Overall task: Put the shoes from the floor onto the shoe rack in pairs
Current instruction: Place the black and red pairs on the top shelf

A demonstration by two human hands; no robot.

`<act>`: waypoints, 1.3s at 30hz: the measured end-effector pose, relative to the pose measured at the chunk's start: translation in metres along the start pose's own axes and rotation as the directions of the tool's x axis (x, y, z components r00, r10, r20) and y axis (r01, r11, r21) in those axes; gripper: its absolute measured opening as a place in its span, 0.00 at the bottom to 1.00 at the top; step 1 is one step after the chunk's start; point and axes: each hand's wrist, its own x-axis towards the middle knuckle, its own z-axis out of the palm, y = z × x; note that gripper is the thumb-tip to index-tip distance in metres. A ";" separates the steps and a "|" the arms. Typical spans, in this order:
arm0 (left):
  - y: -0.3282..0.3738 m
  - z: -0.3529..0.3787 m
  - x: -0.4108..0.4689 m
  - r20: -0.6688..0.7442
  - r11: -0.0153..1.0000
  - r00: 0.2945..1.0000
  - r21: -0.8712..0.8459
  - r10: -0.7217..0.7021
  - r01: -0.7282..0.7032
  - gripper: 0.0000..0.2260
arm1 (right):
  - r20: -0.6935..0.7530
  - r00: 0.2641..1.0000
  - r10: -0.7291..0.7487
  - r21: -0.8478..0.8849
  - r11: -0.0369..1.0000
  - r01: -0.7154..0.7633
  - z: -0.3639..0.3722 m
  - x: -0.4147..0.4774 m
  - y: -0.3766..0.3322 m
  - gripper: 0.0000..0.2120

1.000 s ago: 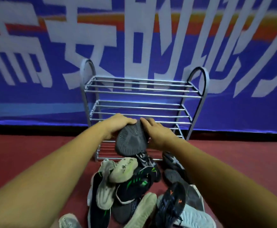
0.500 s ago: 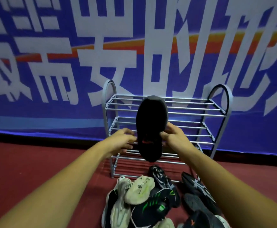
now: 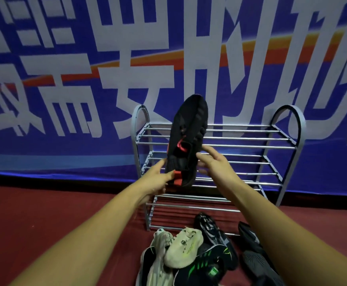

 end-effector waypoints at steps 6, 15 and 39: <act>0.003 -0.013 0.021 -0.098 0.970 0.993 -0.239 -0.068 0.042 0.17 | 0.240 0.971 -0.004 -0.198 0.979 0.053 0.031 -0.005 0.003 0.35; 0.001 -0.048 0.044 -0.286 0.944 0.957 -0.328 -0.056 -0.043 0.17 | 0.098 0.994 -0.037 -0.192 0.980 0.055 0.078 0.038 0.015 0.37; -0.008 -0.076 0.059 -0.360 0.989 0.933 -0.142 -0.023 -0.031 0.22 | 0.172 0.982 -0.080 -0.289 0.949 0.128 0.113 0.071 0.023 0.32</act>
